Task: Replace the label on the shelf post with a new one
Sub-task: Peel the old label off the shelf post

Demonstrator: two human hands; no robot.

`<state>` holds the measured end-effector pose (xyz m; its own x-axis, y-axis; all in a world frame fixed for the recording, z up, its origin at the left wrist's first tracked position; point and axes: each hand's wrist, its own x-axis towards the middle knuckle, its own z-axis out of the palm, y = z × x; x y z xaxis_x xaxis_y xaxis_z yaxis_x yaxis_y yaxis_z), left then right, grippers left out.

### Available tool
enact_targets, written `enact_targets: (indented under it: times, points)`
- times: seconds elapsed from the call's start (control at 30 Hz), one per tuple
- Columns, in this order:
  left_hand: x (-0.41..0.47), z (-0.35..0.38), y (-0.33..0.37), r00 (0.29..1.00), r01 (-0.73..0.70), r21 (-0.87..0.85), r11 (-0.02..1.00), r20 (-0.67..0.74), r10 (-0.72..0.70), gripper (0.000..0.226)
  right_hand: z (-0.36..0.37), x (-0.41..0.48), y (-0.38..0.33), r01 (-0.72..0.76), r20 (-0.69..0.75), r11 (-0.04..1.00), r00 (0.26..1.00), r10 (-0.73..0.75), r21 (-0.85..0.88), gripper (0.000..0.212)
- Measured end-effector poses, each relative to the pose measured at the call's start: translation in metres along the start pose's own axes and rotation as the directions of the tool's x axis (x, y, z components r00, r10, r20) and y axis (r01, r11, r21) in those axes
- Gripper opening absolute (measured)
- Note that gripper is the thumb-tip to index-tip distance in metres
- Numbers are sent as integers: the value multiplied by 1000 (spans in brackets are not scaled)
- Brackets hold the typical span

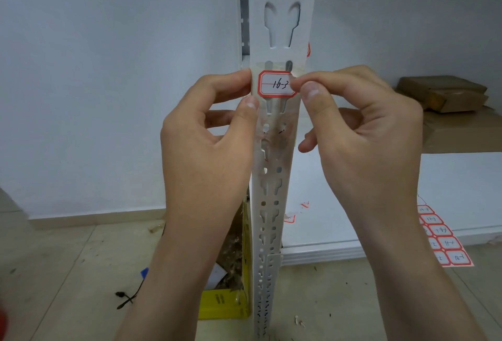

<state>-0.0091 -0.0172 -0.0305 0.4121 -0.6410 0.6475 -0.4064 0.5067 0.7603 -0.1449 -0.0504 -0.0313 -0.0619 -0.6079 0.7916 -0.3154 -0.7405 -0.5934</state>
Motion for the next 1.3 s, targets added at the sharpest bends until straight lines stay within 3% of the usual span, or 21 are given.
enact_targets:
  times: [0.47, 1.3]
  points:
    - [0, 0, 0, 1000, -1, 7, 1000, -2, 1, 27, 0, -1, 1, -19, -54, 1000, 998, 20, 17, 16]
    - [0, -1, -1, 1000, 2, 14, 1000, 5, -2, 27, 2, -1, 2, 71, -53, 996, 996, -73, -47, 13]
